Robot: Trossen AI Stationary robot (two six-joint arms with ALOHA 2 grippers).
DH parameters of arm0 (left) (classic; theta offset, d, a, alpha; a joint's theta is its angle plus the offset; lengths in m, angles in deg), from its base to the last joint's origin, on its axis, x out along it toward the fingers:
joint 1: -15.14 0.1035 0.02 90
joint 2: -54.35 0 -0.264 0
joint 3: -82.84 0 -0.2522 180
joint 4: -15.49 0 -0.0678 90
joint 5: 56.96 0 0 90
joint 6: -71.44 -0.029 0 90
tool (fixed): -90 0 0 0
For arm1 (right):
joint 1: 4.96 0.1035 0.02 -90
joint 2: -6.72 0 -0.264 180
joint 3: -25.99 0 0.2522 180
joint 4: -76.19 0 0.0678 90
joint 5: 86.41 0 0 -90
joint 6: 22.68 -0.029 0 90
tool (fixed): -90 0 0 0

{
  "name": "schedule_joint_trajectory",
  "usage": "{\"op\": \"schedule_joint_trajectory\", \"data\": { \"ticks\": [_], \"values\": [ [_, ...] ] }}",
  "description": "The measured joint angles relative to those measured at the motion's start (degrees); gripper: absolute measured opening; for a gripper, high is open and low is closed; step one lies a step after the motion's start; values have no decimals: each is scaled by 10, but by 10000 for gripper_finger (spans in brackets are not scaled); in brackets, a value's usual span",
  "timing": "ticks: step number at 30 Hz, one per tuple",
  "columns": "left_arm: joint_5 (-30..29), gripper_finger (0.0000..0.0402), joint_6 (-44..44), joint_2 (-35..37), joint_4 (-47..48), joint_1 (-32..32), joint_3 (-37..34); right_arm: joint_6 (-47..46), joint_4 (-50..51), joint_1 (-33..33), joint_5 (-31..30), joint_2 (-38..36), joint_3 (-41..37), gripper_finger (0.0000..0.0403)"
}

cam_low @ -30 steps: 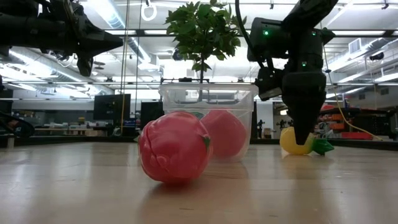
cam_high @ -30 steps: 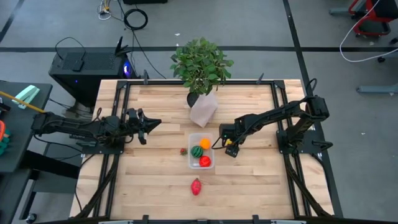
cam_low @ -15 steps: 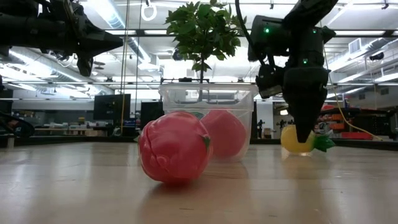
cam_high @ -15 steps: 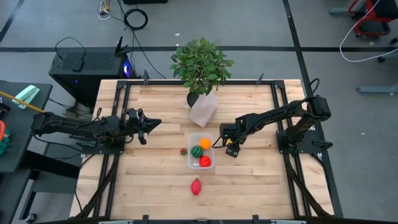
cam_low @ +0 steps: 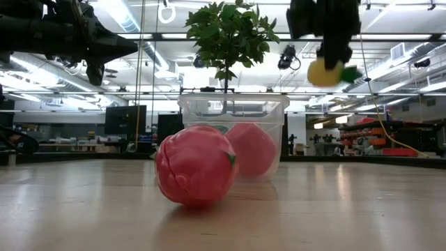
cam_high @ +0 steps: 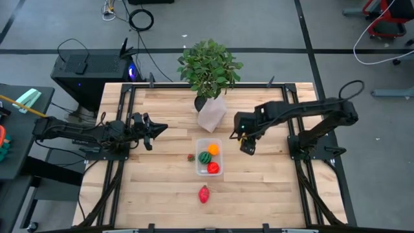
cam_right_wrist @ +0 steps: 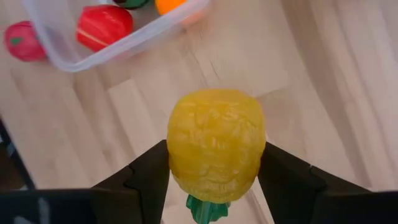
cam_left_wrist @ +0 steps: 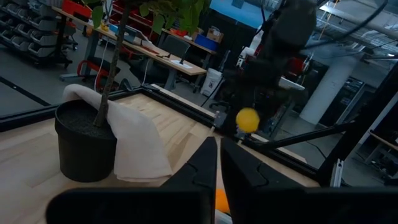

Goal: Pick and placing Produce into tupperware
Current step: Put the yellow pineapple into the transparent bin

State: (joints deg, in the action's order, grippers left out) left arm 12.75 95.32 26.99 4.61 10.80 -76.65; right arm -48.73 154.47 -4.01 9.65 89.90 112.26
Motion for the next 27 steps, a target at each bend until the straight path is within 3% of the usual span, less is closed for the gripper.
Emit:
{"op": "schedule_joint_trajectory", "data": {
  "ticks": [5,18,27],
  "values": [
    [0,26,-1,0,0,0,0,55,60,0,0,24,80,221],
    [0,28,-8,0,-1,0,0,181,129,-3,13,180,282,222],
    [0,26,-9,0,-2,0,0,238,134,-10,13,244,335,222]
  ]
}}
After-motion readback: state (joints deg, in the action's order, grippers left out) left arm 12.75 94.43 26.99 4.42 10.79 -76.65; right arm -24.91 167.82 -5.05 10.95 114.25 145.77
